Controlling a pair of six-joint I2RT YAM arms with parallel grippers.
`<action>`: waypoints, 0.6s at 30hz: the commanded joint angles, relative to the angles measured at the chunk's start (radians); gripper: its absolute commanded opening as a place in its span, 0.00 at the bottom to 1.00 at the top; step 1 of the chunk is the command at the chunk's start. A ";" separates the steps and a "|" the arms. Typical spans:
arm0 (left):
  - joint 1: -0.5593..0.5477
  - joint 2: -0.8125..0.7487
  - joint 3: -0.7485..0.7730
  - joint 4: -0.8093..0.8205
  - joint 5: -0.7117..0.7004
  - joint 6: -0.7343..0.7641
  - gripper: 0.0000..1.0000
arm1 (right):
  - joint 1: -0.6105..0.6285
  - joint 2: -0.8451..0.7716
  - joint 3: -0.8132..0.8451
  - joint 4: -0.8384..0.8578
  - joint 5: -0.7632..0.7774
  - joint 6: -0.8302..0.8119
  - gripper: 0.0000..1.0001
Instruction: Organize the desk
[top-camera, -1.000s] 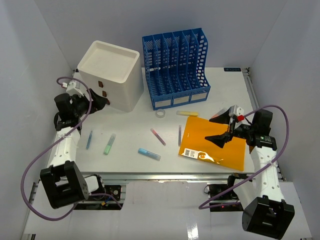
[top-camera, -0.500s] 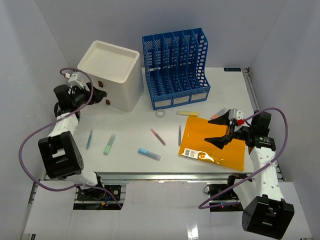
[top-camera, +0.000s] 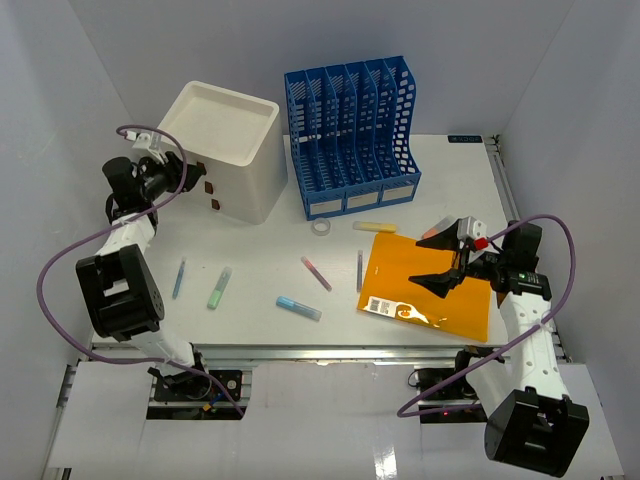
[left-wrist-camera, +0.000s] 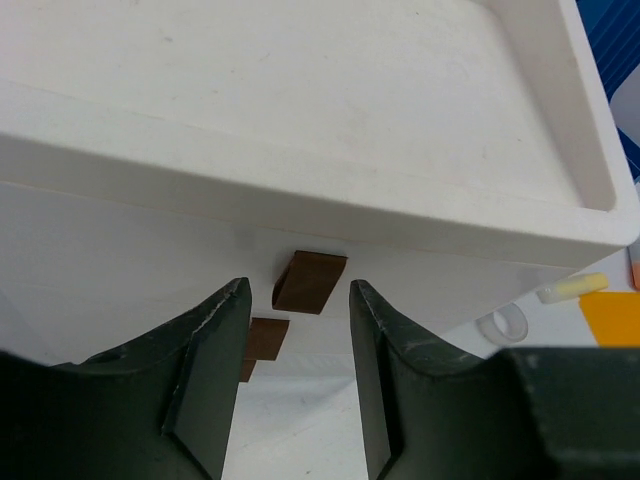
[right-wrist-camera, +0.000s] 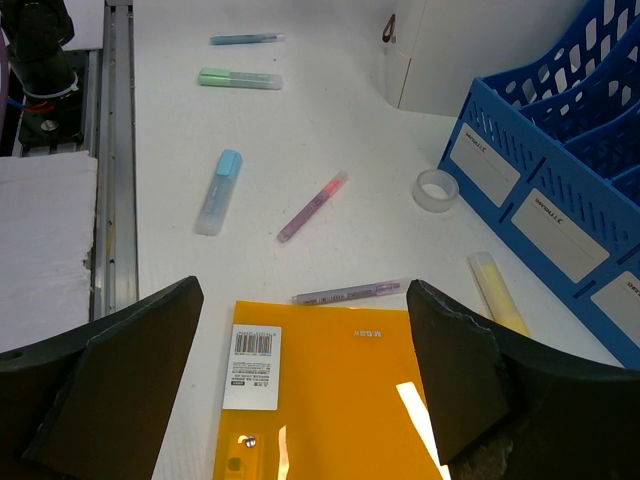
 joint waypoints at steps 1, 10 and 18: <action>0.004 0.003 0.044 0.025 0.063 0.013 0.55 | -0.002 0.008 0.000 0.003 -0.024 -0.019 0.89; 0.004 0.033 0.062 0.024 0.036 0.006 0.57 | 0.000 0.010 0.000 0.002 -0.023 -0.019 0.89; -0.001 0.071 0.078 0.018 0.029 -0.008 0.55 | -0.002 0.016 -0.002 0.003 -0.023 -0.019 0.89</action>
